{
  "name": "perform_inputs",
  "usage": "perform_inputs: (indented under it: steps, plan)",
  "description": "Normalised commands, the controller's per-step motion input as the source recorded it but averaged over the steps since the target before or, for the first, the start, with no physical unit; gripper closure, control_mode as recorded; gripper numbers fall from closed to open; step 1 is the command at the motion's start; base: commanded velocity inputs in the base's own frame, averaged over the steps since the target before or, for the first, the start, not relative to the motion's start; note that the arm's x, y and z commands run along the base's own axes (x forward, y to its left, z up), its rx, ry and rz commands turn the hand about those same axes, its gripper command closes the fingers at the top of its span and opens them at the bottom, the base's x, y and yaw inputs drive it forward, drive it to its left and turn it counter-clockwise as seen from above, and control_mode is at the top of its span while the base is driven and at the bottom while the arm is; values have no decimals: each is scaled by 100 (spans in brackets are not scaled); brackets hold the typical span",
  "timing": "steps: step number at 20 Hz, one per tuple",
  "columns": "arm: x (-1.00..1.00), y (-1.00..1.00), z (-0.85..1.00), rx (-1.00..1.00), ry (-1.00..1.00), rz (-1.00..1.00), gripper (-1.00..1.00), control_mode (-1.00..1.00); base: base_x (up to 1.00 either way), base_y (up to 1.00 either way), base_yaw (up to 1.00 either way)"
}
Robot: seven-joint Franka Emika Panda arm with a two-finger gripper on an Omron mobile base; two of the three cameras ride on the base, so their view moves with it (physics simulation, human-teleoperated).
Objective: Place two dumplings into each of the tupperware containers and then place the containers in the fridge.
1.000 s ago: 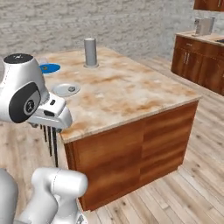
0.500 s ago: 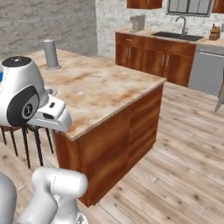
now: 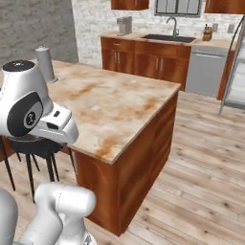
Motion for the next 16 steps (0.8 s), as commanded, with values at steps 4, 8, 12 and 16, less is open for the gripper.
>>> perform_inputs:
  steps: [4,8,12,16]
  plan:
    - [0,0,0,0,0,0,-100,100,0,100,-39]
    - [0,0,0,0,0,0,-100,100,11,100,-36]
    - [0,0,0,0,0,0,-100,100,39,100,-31]
    - [0,0,0,0,0,0,-100,100,2,100,-26]
